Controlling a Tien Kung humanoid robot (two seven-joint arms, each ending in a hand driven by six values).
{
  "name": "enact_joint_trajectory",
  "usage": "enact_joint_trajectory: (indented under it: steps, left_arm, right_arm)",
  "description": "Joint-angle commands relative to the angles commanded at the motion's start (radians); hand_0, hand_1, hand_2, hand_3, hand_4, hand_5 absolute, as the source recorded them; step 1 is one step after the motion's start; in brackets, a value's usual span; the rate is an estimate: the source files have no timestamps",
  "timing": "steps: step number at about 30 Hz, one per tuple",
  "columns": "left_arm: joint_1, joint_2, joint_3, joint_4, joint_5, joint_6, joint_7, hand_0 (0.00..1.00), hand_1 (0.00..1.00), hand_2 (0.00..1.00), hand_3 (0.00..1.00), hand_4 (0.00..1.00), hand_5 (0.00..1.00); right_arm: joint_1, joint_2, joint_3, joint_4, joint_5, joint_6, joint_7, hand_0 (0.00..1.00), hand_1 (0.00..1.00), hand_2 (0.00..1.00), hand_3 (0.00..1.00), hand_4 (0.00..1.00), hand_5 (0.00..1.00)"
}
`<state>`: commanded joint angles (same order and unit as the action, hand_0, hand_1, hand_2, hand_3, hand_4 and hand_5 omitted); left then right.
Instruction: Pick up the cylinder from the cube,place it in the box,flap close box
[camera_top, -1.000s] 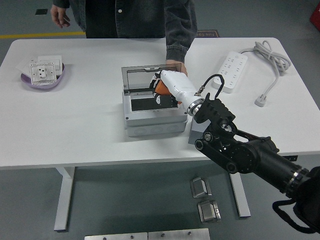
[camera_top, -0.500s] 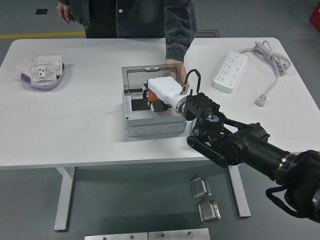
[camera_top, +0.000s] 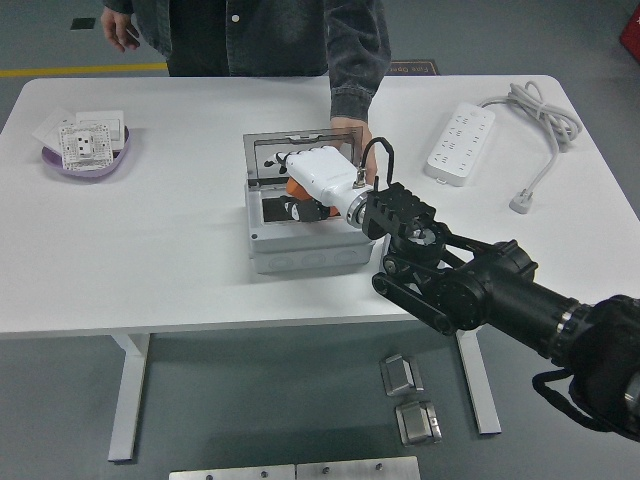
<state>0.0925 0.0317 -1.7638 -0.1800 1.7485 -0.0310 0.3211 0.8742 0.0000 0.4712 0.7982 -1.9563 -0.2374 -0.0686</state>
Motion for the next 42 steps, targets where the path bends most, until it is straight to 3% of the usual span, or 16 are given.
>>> enact_joint_trajectory:
  steps: [5, 9, 13, 17, 22, 23, 24, 34, 39, 42]
  left_arm:
    - [-0.003, 0.0, 0.008, 0.0, -0.006, 0.0, -0.001, 0.67, 0.671, 0.565, 0.663, 0.431, 0.006]
    - [0.0, -0.002, 0.005, 0.0, -0.005, 0.0, -0.002, 0.669, 0.672, 0.565, 0.664, 0.432, 0.007]
    - [0.007, -0.008, -0.01, 0.0, 0.004, 0.0, 0.0, 0.669, 0.67, 0.565, 0.662, 0.429, 0.006]
    - [0.011, -0.012, -0.026, 0.0, 0.018, -0.001, 0.002, 0.669, 0.67, 0.565, 0.662, 0.429, 0.006]
    - [0.006, -0.01, -0.016, 0.0, 0.008, 0.0, 0.001, 0.669, 0.668, 0.564, 0.66, 0.421, 0.004]
    - [0.004, -0.01, -0.012, 0.0, 0.005, 0.0, 0.001, 0.669, 0.668, 0.564, 0.66, 0.421, 0.004]
    - [0.003, -0.009, -0.009, 0.0, 0.003, 0.0, 0.001, 0.669, 0.666, 0.564, 0.658, 0.415, 0.003]
    - [-0.01, 0.008, 0.0, 0.0, 0.006, -0.003, 0.003, 0.669, 0.665, 0.564, 0.655, 0.412, 0.003]
    - [-0.017, 0.013, 0.018, 0.0, -0.008, -0.004, 0.001, 0.669, 0.663, 0.563, 0.655, 0.409, 0.003]
    - [-0.018, 0.011, 0.019, 0.0, -0.006, -0.005, 0.002, 0.669, 0.662, 0.563, 0.654, 0.406, 0.002]
  right_arm:
    - [-0.004, 0.0, 0.011, 0.004, -0.001, -0.017, 0.008, 0.701, 0.654, 0.736, 0.948, 0.798, 0.236]
    - [-0.018, -0.008, 0.02, 0.045, 0.034, -0.031, 0.011, 0.704, 0.642, 0.728, 0.94, 0.819, 0.266]
    - [-0.034, -0.067, 0.022, 0.131, 0.118, -0.04, 0.016, 0.711, 0.622, 0.716, 0.925, 0.812, 0.277]
    - [-0.023, -0.127, 0.035, 0.225, 0.2, -0.016, 0.006, 0.711, 0.622, 0.716, 0.925, 0.812, 0.277]
    - [0.026, -0.149, 0.072, 0.292, 0.258, 0.032, 0.001, 0.696, 0.598, 0.702, 0.899, 0.796, 0.291]
    - [0.041, -0.147, 0.083, 0.282, 0.262, 0.038, 0.005, 0.696, 0.598, 0.702, 0.899, 0.796, 0.291]
    - [0.053, -0.144, 0.09, 0.269, 0.267, 0.043, 0.009, 0.66, 0.564, 0.682, 0.83, 0.771, 0.298]
    - [0.163, -0.072, 0.092, 0.04, 0.379, 0.071, 0.05, 0.602, 0.531, 0.66, 0.788, 0.779, 0.303]
    - [0.159, -0.039, 0.073, -0.078, 0.426, 0.055, 0.082, 0.595, 0.532, 0.653, 0.774, 0.779, 0.303]
    - [0.142, -0.039, 0.05, -0.108, 0.445, 0.044, 0.092, 0.601, 0.524, 0.648, 0.762, 0.776, 0.315]
